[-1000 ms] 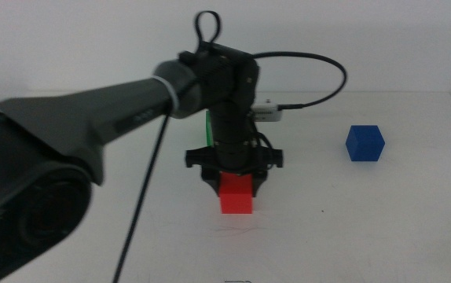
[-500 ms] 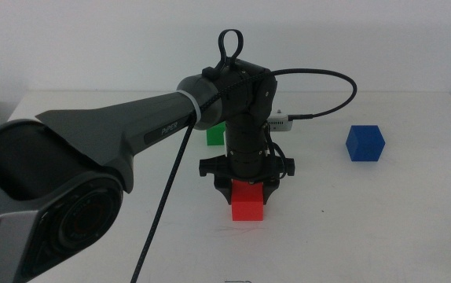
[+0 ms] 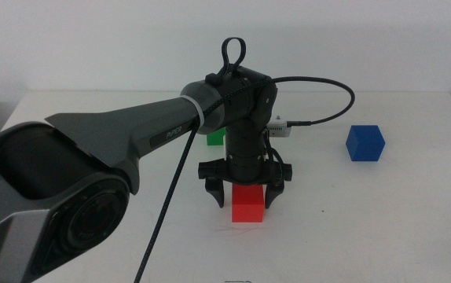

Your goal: Stack red cubes first, then green, then blue cubes in a specific spot.

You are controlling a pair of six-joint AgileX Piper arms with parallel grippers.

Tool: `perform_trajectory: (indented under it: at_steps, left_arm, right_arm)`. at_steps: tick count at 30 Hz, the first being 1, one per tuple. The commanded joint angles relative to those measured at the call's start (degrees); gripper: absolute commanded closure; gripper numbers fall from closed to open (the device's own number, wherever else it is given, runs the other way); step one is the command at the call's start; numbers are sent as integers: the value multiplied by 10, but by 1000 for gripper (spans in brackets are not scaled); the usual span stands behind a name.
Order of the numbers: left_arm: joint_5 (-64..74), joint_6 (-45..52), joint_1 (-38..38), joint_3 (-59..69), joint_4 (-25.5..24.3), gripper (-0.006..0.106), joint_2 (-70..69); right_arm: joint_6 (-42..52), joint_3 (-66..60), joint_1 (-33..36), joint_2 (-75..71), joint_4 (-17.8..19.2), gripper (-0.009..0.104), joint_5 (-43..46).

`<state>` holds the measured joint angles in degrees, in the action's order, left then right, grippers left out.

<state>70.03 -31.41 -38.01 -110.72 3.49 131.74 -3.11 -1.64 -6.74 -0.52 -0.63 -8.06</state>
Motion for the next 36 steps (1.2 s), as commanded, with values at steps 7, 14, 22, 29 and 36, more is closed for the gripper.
perform_trajectory:
  at_steps: [7,14,22,29,36]
  left_arm:
    - [56,4,-1,-20,-22,7,-92]
    - [56,3,13,-20,-44,7,-147]
    - [55,52,56,-73,-59,7,-148]
    - [55,75,91,-166,-54,7,-78]
    - [34,79,105,-246,-54,7,-1]
  right_arm:
    - [5,10,-4,-5,6,15,43]
    - [5,10,-4,-5,6,15,43]
    - [5,10,-4,-5,6,15,43]
    - [5,10,-4,-5,6,15,43]
    - [5,10,-4,-5,6,15,43]
